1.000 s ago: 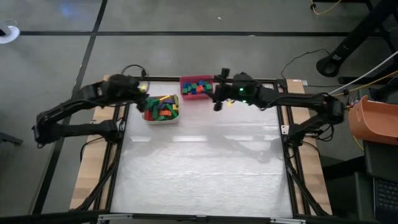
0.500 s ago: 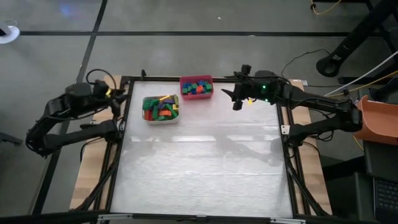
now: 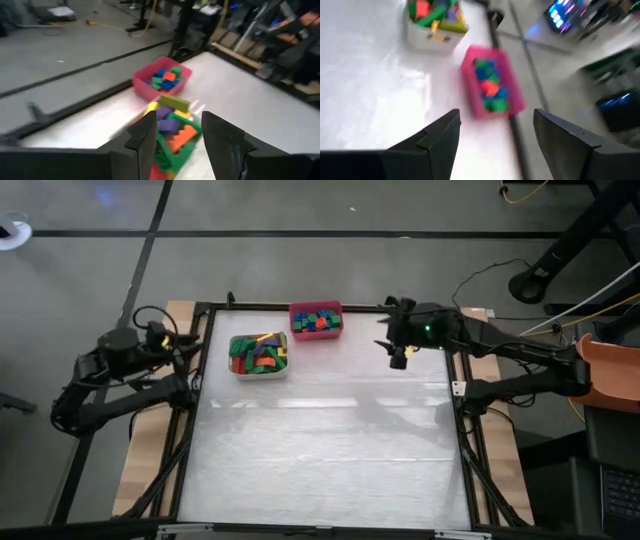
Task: Sort blocks by size
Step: Return to Home Position
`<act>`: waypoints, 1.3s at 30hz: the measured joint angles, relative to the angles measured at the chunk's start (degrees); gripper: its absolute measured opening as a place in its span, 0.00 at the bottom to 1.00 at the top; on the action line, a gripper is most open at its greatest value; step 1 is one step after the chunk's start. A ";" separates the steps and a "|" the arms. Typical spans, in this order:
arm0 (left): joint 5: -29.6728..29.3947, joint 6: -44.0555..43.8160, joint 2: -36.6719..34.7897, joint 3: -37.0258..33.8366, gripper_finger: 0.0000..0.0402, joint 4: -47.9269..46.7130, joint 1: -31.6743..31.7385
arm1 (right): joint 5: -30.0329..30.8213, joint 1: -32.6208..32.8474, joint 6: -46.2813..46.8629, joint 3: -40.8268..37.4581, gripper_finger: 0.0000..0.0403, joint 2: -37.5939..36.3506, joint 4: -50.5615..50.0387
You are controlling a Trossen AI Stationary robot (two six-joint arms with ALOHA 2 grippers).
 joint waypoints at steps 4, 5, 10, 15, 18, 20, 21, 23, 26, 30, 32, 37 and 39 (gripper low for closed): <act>5.50 -2.68 -7.16 -7.08 0.36 5.90 0.00 | -4.59 0.00 4.54 -7.04 0.62 -4.40 3.07; 7.06 -2.71 -8.65 -8.87 0.36 8.01 0.00 | -4.95 0.01 5.70 -9.41 0.62 -5.79 5.12; 12.97 -1.90 -7.26 -13.30 0.36 14.95 -0.15 | -8.92 -0.01 11.14 -24.04 0.62 -13.46 23.48; 16.62 -1.85 -8.05 -19.02 0.36 24.66 -0.20 | -11.34 0.02 17.52 -39.21 0.62 -21.79 43.49; 16.64 -1.69 -8.05 -22.14 0.36 27.87 -0.26 | -11.47 0.02 21.11 -46.09 0.62 -25.27 49.71; 16.85 -1.60 -8.17 -23.87 0.36 30.27 -0.39 | -11.65 0.02 22.31 -49.35 0.62 -26.93 52.96; 16.81 -1.66 -8.18 -24.74 0.36 31.86 -0.37 | -11.82 0.02 22.66 -50.41 0.62 -27.58 54.38; 17.02 -1.63 -8.29 -26.96 0.36 33.81 -0.37 | -11.87 0.02 22.64 -52.08 0.62 -29.01 56.45; 17.66 -1.25 -8.38 -30.34 0.36 38.34 -0.39 | -12.40 0.02 20.38 -53.30 0.62 -30.29 56.23; 18.51 -2.10 -8.35 -34.91 0.36 43.58 -0.42 | -12.85 0.00 18.30 -55.16 0.62 -31.35 56.47; 18.74 -2.28 -8.39 -36.86 0.36 46.45 -0.48 | -12.88 0.00 17.97 -56.28 0.62 -32.02 56.54; 18.91 -1.27 -8.38 -41.69 0.36 49.54 -0.50 | -13.94 0.00 16.30 -59.39 0.62 -33.15 56.39; 18.83 -0.46 -8.38 -43.46 0.36 50.87 -0.54 | -14.59 0.00 15.05 -60.60 0.62 -33.54 55.93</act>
